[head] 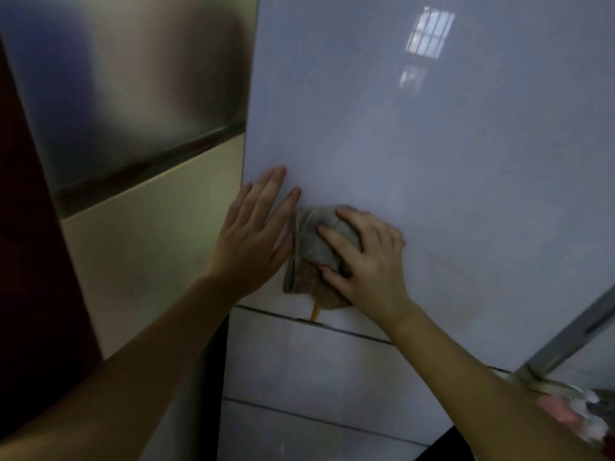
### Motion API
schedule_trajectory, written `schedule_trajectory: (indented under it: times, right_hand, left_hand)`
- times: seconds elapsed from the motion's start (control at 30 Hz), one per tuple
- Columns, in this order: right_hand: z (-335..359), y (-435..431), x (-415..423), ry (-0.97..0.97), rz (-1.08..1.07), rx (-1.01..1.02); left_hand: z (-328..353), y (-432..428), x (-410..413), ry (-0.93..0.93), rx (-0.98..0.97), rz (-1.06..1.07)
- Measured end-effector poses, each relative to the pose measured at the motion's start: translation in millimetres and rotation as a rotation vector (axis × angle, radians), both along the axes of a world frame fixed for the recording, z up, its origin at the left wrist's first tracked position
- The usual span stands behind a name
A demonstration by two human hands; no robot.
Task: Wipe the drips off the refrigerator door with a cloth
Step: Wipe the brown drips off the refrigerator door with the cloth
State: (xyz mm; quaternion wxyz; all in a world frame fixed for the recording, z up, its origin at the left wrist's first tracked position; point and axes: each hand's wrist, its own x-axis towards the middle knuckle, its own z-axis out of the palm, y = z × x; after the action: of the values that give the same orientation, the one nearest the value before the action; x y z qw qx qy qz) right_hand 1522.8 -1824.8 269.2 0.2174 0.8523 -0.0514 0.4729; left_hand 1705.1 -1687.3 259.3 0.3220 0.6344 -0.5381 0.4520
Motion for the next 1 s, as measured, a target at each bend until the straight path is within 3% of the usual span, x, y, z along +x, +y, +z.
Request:
schedule_trajectory:
  times: [0.2, 0.43, 0.7, 1.0]
  right_hand:
    - [-49, -28, -61, 0.16, -0.045, -0.016]
    - [-15, -29, -71, -0.03, -0.062, 0.095]
    - [-45, -20, -52, -0.027, -0.016, 0.132]
    - [-46, -53, -125, -0.073, -0.101, 0.192]
  left_hand:
    - [0, 2, -3, 0.024, 0.022, 0.012]
    - [-2, 1, -4, 0.011, 0.031, 0.04]
    - [6, 3, -17, 0.029, 0.021, 0.084]
    - [36, -26, -61, -0.165, 0.069, -0.05]
